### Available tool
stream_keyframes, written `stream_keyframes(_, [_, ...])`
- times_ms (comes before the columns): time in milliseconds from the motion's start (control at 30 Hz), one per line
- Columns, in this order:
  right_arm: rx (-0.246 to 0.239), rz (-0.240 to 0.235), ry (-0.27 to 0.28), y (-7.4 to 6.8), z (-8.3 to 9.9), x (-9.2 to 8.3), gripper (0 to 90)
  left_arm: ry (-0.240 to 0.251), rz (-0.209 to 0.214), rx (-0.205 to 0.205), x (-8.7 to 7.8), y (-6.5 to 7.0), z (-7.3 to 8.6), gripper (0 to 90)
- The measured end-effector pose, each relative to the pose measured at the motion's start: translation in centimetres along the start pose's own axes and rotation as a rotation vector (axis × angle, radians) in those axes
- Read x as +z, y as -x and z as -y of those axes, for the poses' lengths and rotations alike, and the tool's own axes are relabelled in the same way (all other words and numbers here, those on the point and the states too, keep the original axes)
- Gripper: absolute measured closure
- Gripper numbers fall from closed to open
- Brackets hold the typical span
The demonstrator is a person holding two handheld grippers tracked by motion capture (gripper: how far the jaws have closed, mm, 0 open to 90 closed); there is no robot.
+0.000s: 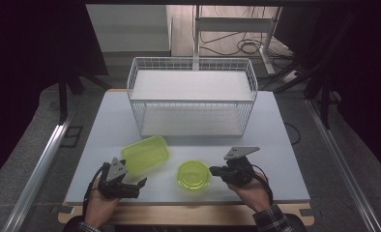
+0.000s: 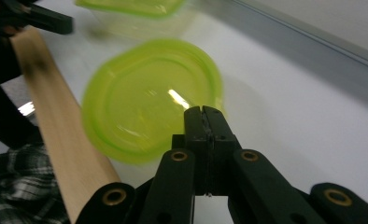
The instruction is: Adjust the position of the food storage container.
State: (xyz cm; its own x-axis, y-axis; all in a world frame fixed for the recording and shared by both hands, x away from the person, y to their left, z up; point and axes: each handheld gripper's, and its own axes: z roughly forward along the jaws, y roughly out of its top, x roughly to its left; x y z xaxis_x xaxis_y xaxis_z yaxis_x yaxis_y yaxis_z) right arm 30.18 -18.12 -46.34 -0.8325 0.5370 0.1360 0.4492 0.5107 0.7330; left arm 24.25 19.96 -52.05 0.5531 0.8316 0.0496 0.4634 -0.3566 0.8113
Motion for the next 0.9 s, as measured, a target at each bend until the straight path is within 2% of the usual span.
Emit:
stream_keyframes(67, [-0.018,-0.011,0.003,-0.7,-0.6,0.5,89.1,0.001,-0.001,0.0,0.0,0.0,0.0,2.4])
stream_keyframes(233, [-0.069,-0.075,-0.003,-2.7,-1.9,2.3,89.0,-0.001,-0.007,-0.01,-0.1,-0.1,0.0,2.3])
stream_keyframes(467, [-0.086,-0.148,-0.023,-4.8,-3.0,4.8,88.9,-0.002,-0.009,-0.014,-0.1,-0.2,0.0,2.4])
stream_keyframes(633, [-0.123,-0.184,-0.047,-6.3,-3.4,6.4,88.9,-0.003,-0.008,-0.01,-0.1,-0.1,0.0,2.4])
stream_keyframes(733, [-0.144,-0.197,-0.07,-7.0,-3.3,7.2,88.9,-0.003,-0.008,-0.01,-0.1,-0.1,0.0,2.4])
stream_keyframes(800, [-0.157,-0.186,-0.091,-7.3,-3.1,7.7,88.9,-0.007,-0.006,-0.009,-0.1,-0.1,0.0,2.4])
stream_keyframes(900, [-0.157,-0.181,-0.104,-7.1,-2.9,7.9,89.0,-0.01,-0.006,-0.006,0.0,-0.1,0.0,2.4])
